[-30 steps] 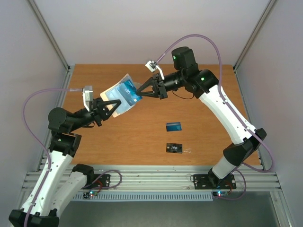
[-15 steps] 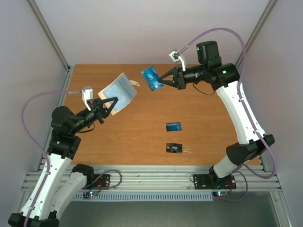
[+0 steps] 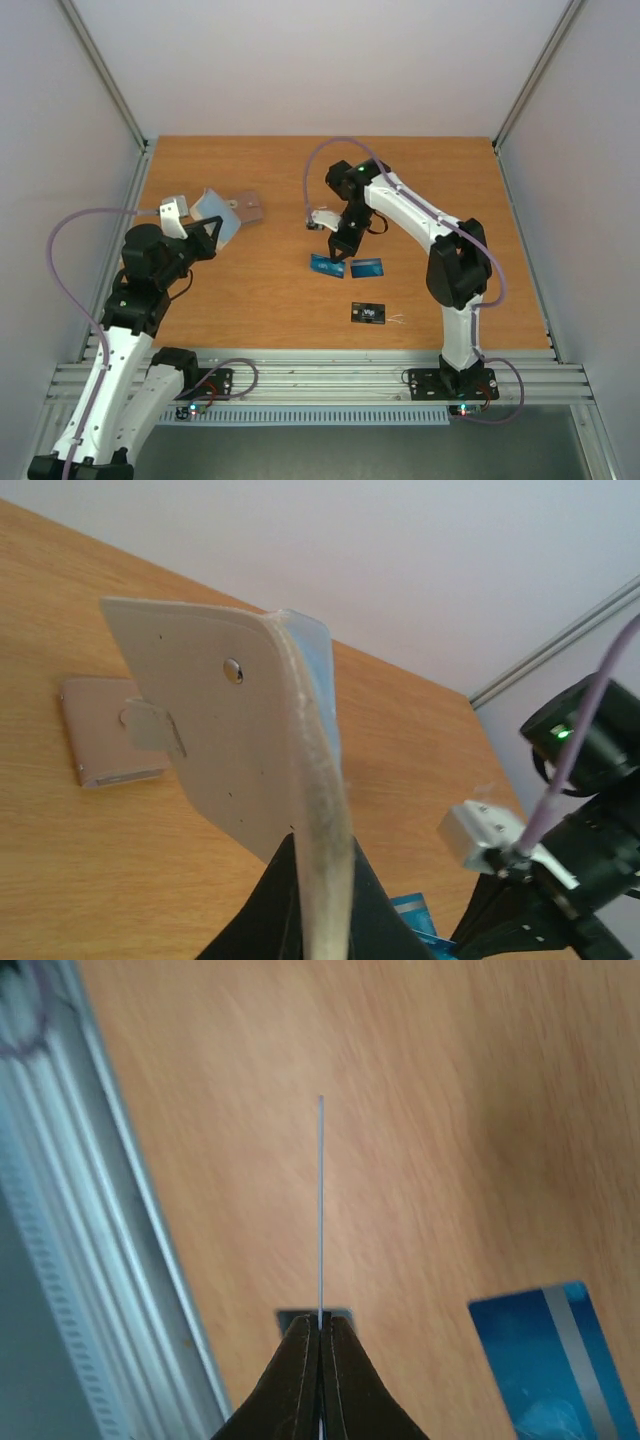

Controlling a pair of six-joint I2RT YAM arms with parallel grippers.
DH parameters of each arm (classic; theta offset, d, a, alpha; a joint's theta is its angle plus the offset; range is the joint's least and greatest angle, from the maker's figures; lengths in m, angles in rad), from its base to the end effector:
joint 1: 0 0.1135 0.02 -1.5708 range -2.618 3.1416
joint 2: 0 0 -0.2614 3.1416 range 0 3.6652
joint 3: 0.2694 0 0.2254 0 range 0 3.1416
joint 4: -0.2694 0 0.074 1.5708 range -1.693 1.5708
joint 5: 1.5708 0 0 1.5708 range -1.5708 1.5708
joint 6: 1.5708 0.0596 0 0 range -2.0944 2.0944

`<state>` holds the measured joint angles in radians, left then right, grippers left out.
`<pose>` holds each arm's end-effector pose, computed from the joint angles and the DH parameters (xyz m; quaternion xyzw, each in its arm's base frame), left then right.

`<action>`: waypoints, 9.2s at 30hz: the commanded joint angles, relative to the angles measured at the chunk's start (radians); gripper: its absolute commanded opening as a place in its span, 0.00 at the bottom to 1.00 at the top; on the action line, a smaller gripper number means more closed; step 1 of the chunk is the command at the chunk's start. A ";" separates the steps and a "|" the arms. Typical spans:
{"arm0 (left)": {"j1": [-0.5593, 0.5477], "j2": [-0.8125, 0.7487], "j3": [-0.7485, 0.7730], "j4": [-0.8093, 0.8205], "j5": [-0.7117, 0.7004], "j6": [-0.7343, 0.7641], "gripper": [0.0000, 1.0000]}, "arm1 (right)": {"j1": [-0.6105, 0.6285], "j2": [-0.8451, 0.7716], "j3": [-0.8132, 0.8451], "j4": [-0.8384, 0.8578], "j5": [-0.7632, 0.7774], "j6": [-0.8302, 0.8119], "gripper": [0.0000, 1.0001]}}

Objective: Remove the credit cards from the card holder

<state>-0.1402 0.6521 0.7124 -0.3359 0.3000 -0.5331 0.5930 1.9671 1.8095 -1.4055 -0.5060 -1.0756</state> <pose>0.1475 -0.0386 0.3095 -0.0655 0.7910 -0.3095 0.5236 0.2707 0.2172 0.2537 -0.7179 0.6496 0.2422 0.0634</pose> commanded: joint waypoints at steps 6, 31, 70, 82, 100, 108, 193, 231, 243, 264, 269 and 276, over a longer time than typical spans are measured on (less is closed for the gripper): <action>0.015 -0.030 -0.008 0.021 -0.006 0.015 0.00 | -0.077 -0.027 -0.173 -0.128 0.241 -0.344 0.01; 0.016 0.000 0.001 0.056 0.029 0.011 0.00 | -0.201 0.116 -0.229 0.212 0.335 -0.507 0.01; 0.013 -0.004 0.165 0.362 0.995 0.547 0.00 | -0.023 -0.607 -0.299 0.955 -0.580 0.453 0.81; 0.008 -0.028 0.162 0.345 0.964 0.581 0.00 | 0.081 -0.556 -0.239 0.878 -0.603 0.419 0.44; -0.011 0.007 0.034 0.477 0.645 0.072 0.65 | 0.151 -0.528 -0.167 0.763 -0.276 0.446 0.01; -0.030 0.024 0.029 0.484 0.605 0.033 0.28 | 0.174 -0.505 -0.118 0.720 -0.227 0.421 0.09; -0.067 0.006 -0.011 0.496 0.490 0.021 0.00 | 0.169 -0.404 0.064 0.596 -0.208 0.552 0.42; -0.067 -0.008 -0.013 0.543 0.585 0.052 0.00 | 0.093 -0.377 0.026 0.562 -0.271 0.537 0.23; -0.066 -0.006 -0.024 0.551 0.581 0.046 0.00 | 0.161 -0.348 0.030 0.643 -0.363 0.558 0.21; -0.060 -0.009 -0.044 0.305 0.221 0.021 0.81 | 0.260 -0.322 0.186 0.443 0.434 0.586 0.01; -0.052 -0.004 -0.043 0.242 0.142 0.008 0.90 | 0.303 -0.276 0.275 0.325 0.808 0.553 0.01; -0.049 0.006 -0.050 0.290 0.247 0.027 0.90 | 0.323 -0.285 0.267 0.359 0.642 0.543 0.01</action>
<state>-0.1955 0.6537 0.6743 -0.0944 0.4957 -0.5159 0.8978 1.6989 2.0613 -1.0622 0.1665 -0.5182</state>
